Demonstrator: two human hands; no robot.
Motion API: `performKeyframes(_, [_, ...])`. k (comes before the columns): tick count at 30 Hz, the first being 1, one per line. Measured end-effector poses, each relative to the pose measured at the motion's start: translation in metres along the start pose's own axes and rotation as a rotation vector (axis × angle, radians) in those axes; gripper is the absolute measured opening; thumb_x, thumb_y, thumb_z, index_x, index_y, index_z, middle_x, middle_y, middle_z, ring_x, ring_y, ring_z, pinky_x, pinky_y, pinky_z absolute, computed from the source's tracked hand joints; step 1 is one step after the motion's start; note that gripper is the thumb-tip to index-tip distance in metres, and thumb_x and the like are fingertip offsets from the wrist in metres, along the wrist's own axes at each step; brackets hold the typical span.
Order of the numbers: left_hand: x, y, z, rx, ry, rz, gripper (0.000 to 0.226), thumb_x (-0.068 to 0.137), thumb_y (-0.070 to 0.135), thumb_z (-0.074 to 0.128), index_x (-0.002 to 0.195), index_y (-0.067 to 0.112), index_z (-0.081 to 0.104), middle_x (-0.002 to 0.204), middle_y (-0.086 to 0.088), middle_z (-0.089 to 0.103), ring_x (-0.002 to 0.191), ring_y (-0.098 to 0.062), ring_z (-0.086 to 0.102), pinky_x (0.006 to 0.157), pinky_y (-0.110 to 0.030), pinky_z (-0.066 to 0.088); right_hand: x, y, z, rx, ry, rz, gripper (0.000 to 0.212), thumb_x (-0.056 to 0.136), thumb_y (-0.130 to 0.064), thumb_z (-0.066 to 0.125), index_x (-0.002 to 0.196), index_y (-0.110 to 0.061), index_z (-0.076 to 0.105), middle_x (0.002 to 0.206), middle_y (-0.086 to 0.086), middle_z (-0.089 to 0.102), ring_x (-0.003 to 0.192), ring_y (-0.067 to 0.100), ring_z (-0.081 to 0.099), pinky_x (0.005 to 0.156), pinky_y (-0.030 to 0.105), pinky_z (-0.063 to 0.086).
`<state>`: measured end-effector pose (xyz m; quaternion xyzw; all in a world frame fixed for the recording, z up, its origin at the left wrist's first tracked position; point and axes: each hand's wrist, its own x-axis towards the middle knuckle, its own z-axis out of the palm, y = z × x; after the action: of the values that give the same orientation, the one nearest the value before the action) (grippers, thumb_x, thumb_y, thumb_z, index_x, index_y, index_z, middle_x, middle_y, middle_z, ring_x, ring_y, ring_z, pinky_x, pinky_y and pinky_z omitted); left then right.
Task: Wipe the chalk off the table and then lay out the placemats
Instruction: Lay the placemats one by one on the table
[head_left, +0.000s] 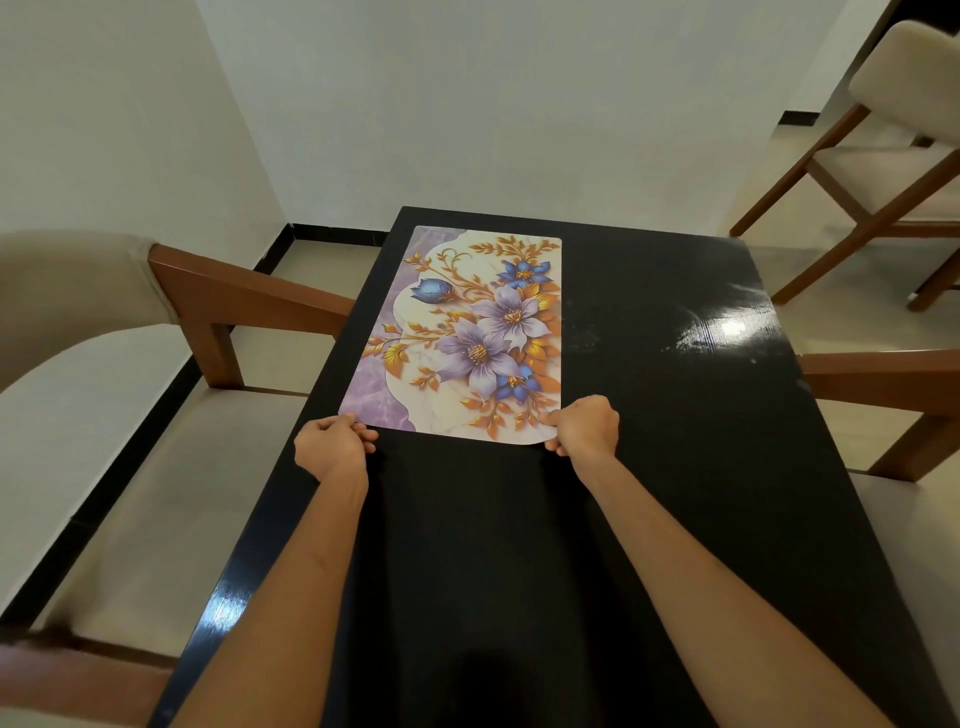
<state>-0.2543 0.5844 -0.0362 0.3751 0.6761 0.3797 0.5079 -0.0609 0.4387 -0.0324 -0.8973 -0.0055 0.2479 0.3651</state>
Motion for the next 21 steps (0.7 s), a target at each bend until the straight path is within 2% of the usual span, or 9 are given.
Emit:
performKeyframes(5, [0.0005,0.0010,0.0004,0.002,0.007,-0.019,0.012,0.093,0.005,0.055,0.103,0.002,0.062,0.068,-0.005,0.059,0.052,-0.011,0.056,0.054,-0.021,0.049,0.0012,-0.0005,0.0014,-0.026,0.032,0.003,0.021,0.091,-0.018,0.067,0.109,-0.008,0.062,0.058,0.003,0.062,0.045,0.008,0.060,0.043,0.022,0.043])
performKeyframes(13, [0.0012,0.0003,0.0019,0.018,0.012,-0.015,0.013,0.093,0.005,0.055,0.104,0.001,0.062,0.068,-0.004,0.059,0.052,-0.011,0.056,0.054,-0.020,0.049,0.0028,-0.0015,0.0049,-0.034,0.086,-0.014,0.010,0.093,-0.014,0.063,0.094,-0.011,0.054,0.060,0.002,0.060,0.056,0.010,0.064,0.063,0.028,0.056])
performKeyframes(21, [0.0015,-0.0010,0.0022,0.054,0.007,0.032,0.012,0.093,0.004,0.054,0.104,0.003,0.060,0.069,-0.004,0.058,0.052,-0.012,0.056,0.054,-0.021,0.049,0.0006,-0.0007,0.0088,-0.077,0.093,-0.028,0.014,0.090,-0.016,0.066,0.102,-0.009,0.061,0.080,0.006,0.067,0.069,0.015,0.069,0.057,0.027,0.054])
